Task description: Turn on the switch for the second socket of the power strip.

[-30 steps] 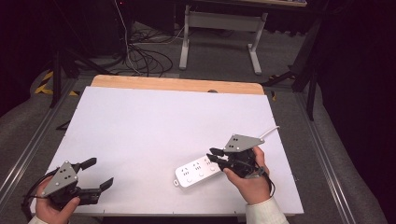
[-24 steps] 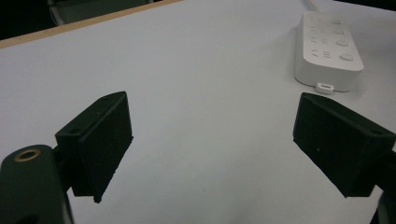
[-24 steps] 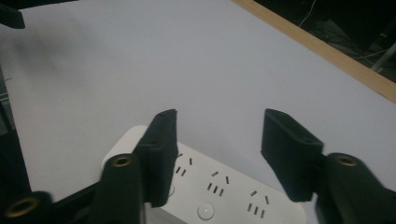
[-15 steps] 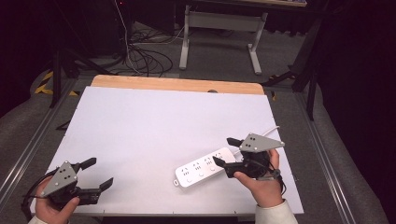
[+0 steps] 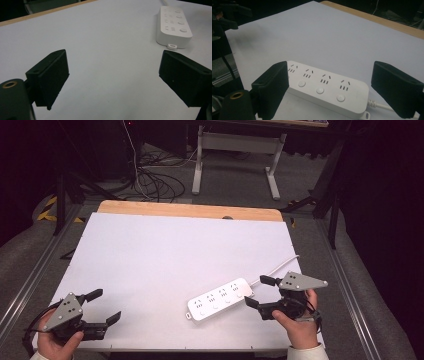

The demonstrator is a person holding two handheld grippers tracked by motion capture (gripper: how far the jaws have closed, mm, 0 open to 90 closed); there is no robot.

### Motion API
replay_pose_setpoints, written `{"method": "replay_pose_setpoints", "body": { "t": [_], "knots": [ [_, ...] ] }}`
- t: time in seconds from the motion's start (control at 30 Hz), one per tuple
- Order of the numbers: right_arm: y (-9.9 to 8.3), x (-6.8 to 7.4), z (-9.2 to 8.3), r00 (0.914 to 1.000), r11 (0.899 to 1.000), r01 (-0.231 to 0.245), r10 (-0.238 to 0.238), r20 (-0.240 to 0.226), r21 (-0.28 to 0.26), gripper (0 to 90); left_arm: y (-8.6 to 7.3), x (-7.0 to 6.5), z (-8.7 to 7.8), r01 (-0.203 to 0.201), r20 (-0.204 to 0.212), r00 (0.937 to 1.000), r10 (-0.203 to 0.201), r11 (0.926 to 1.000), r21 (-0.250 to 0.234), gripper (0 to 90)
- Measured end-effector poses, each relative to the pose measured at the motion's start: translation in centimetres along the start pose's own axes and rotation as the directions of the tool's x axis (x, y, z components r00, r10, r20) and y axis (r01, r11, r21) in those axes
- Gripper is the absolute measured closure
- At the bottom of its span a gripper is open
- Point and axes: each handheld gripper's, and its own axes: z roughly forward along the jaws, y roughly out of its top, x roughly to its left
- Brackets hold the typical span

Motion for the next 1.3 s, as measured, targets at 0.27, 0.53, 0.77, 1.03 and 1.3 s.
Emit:
{"method": "replay_pose_setpoints", "body": {
  "t": [0.27,0.53,0.77,1.03,1.3],
  "knots": [
    [-2.3,-0.9,-0.9,0.9992,0.999,-0.037,0.037,-0.015,-0.015,12.8,0.0,0.0,0.0,-0.01,0.009,0.9999,0.01,0.9999,0.007,7.9],
    [-4.4,-1.6,-0.8,0.9995,0.999,-0.028,0.028,-0.014,-0.022,13.5,-0.1,-0.1,-0.1,-0.025,0.009,0.9996,0.025,0.9997,-0.002,7.6],
    [-5.7,-2.1,-0.7,0.9995,1.0,-0.028,0.028,-0.012,0.008,12.0,-0.1,-0.1,-0.1,-0.018,0.013,0.9998,0.018,0.9998,0.007,7.3],
    [-7.7,-2.7,-0.8,0.9972,0.997,-0.071,0.072,-0.02,0.03,11.1,-0.1,0.0,-0.2,-0.015,0.014,0.9998,0.015,0.9999,0.007,7.3],
    [-9.2,-2.8,-0.2,0.9938,0.993,-0.104,0.106,-0.036,0.055,11.3,-0.2,0.0,-0.1,-0.015,0.012,0.9998,0.014,0.9998,0.014,7.3]
  ]
}}
